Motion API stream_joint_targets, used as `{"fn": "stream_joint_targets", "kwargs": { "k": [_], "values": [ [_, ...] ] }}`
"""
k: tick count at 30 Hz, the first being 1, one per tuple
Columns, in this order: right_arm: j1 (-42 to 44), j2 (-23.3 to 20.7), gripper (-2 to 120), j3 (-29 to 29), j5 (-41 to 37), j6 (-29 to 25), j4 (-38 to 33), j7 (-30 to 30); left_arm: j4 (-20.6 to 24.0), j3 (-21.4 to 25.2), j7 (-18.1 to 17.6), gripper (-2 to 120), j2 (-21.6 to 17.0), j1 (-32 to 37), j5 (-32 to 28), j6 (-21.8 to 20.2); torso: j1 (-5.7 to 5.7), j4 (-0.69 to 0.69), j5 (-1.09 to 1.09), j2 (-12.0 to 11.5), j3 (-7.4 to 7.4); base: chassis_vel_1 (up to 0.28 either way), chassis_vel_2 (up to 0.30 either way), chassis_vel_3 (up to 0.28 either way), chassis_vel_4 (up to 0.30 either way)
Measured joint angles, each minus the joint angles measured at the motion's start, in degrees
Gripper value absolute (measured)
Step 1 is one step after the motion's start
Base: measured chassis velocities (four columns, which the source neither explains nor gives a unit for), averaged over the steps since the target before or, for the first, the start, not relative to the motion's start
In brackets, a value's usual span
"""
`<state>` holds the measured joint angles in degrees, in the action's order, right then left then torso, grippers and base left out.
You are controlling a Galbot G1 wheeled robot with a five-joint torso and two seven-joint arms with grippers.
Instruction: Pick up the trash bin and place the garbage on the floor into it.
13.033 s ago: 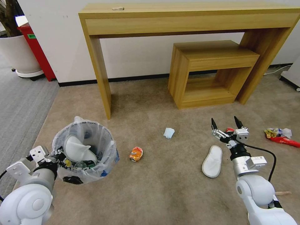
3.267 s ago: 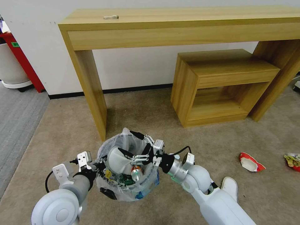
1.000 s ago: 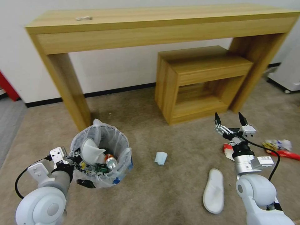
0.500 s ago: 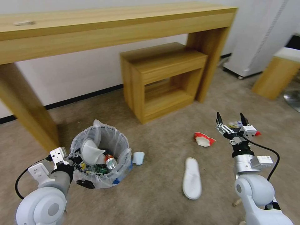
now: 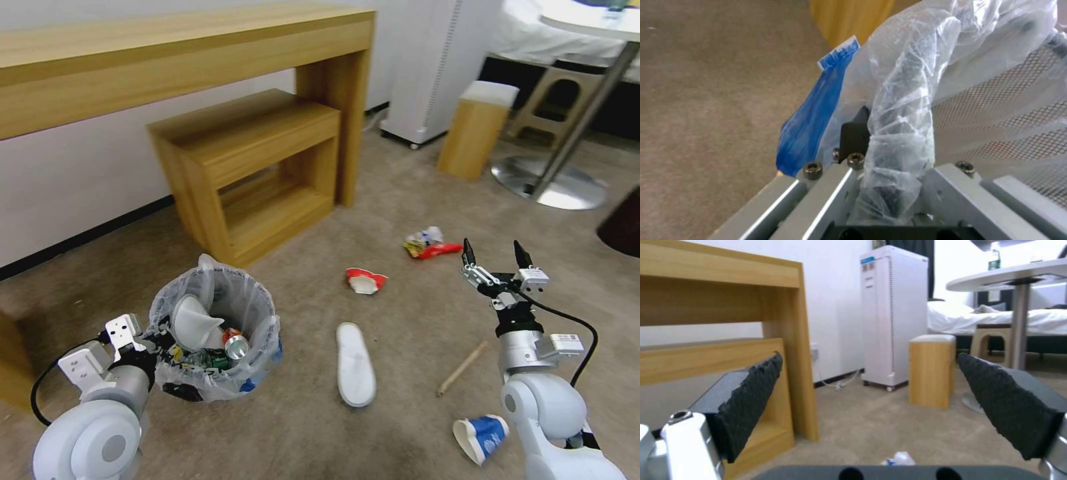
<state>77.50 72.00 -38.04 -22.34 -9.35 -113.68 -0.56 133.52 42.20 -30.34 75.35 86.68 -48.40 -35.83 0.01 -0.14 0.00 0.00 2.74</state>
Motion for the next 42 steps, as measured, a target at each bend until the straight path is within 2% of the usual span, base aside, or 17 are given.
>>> {"fn": "stream_joint_targets", "kwargs": {
  "k": [5, 9, 29, 42],
  "values": [
    [0.00, 0.06, 100, 0.20, 0.08, -0.08, 0.04, 0.05, -0.02, 0.03, -0.06, 1, 0.02, 0.03, 0.00, 0.14, 0.00, 0.06, 0.00, 0.00, 0.00, -0.005, -0.014, -0.023, -0.013],
    [0.05, 0.07, 100, 0.22, 0.16, -0.13, 0.04, 0.06, 0.06, 0.05, -0.06, 1, 0.00, 0.06, -0.01, 0.19, 0.00, 0.03, 0.00, 0.00, 0.00, 0.000, 0.000, 0.000, 0.000],
    [0.10, 0.11, 100, 0.90, 0.39, -0.69, 0.94, 0.09, -0.22, 0.99, -0.47, 1, 0.27, -0.26, 0.02, 0.28, -0.01, 0.03, -0.01, 0.00, 0.00, 0.000, 0.000, 0.000, 0.000],
    [0.02, 0.36, 100, 1.16, 0.61, -1.03, 1.29, 0.14, -1.83, 7.44, -0.36, 1, 0.74, -0.26, -2.55, 0.59, 0.00, 0.03, 0.00, 0.00, 0.00, 0.000, 0.000, 0.000, 0.000]
  ]
}}
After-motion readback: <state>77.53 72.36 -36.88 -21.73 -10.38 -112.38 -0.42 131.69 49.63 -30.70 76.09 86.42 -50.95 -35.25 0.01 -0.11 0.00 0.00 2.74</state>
